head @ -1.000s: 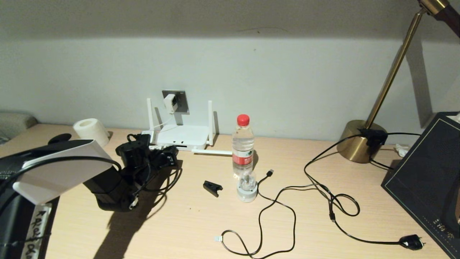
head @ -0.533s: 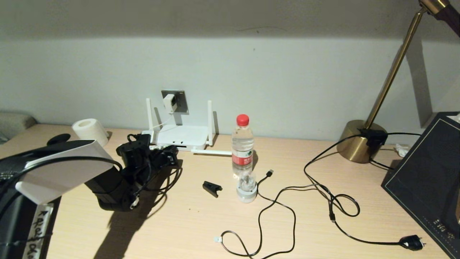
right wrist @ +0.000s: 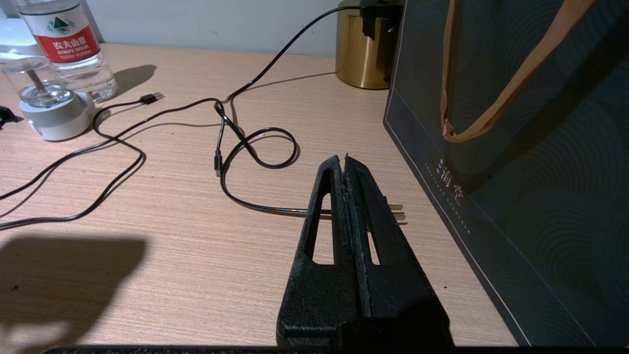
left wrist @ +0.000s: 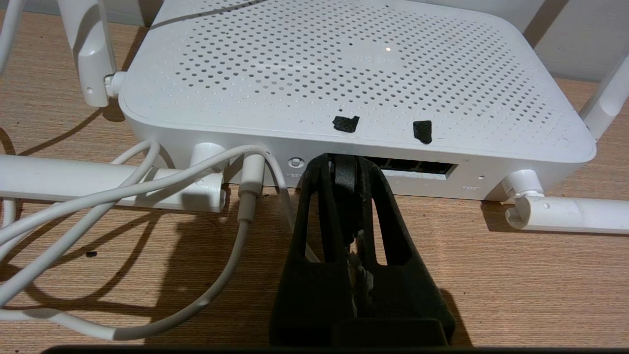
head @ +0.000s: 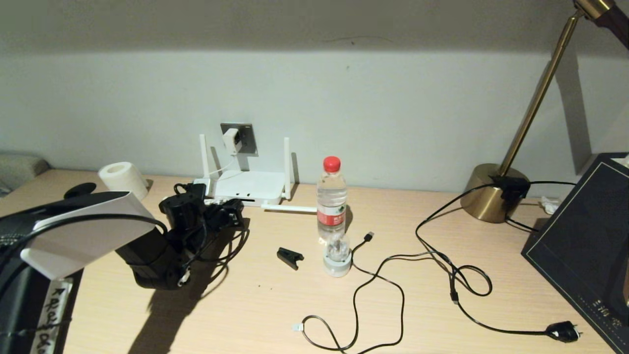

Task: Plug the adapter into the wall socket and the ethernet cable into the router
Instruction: Plug cable into router interface

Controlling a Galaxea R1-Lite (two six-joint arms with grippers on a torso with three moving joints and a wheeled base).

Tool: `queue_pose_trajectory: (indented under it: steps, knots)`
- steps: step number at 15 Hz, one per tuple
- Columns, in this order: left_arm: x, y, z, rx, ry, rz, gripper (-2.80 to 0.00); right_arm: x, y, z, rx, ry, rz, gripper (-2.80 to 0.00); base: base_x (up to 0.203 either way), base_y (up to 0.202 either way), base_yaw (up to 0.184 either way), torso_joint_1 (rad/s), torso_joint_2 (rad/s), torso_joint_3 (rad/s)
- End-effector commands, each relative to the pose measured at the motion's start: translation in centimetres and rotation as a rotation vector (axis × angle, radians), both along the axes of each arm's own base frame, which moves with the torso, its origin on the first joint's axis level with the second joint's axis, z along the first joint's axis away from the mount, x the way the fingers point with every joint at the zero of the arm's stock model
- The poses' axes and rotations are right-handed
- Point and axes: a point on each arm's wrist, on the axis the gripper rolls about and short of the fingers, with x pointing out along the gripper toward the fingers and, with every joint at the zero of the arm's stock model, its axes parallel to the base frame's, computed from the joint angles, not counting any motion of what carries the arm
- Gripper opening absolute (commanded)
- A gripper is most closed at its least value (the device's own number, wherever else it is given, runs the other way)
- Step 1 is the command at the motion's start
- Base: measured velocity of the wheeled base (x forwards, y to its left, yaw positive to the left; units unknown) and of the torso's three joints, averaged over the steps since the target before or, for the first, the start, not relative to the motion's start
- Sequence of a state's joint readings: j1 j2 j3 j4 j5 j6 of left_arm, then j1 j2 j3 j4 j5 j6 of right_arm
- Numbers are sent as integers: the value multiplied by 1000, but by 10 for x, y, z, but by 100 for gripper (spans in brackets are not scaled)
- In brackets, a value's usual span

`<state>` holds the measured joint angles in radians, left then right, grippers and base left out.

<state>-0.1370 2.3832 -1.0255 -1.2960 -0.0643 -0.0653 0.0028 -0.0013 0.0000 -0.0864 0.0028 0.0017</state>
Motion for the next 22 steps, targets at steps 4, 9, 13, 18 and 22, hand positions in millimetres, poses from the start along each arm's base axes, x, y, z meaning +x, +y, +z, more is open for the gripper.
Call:
queue_pose_trajectory:
  steps: [4, 9, 13, 18, 22]
  knots:
    - [-1, -2, 2, -7, -7, -5, -280, 3, 0, -10, 0, 36, 1, -280, 0, 0, 0, 0, 0, 0]
    - [-1, -4, 2, -13, -33, -16, -280, 3, 0, -10, 0, 35, 1, -280, 0, 0, 0, 0, 0, 0]
    - [-2, -4, 4, -13, -41, -13, -280, 3, 0, -10, 0, 35, -1, -280, 0, 0, 0, 0, 0, 0]
    - [-2, -6, 3, -13, -38, -22, 0, 3, 0, -10, 0, 36, -1, -280, 0, 0, 0, 0, 0, 0]
    - [-1, -7, 4, -16, -49, -25, 0, 3, 0, -10, 0, 34, 1, -280, 0, 0, 0, 0, 0, 0]
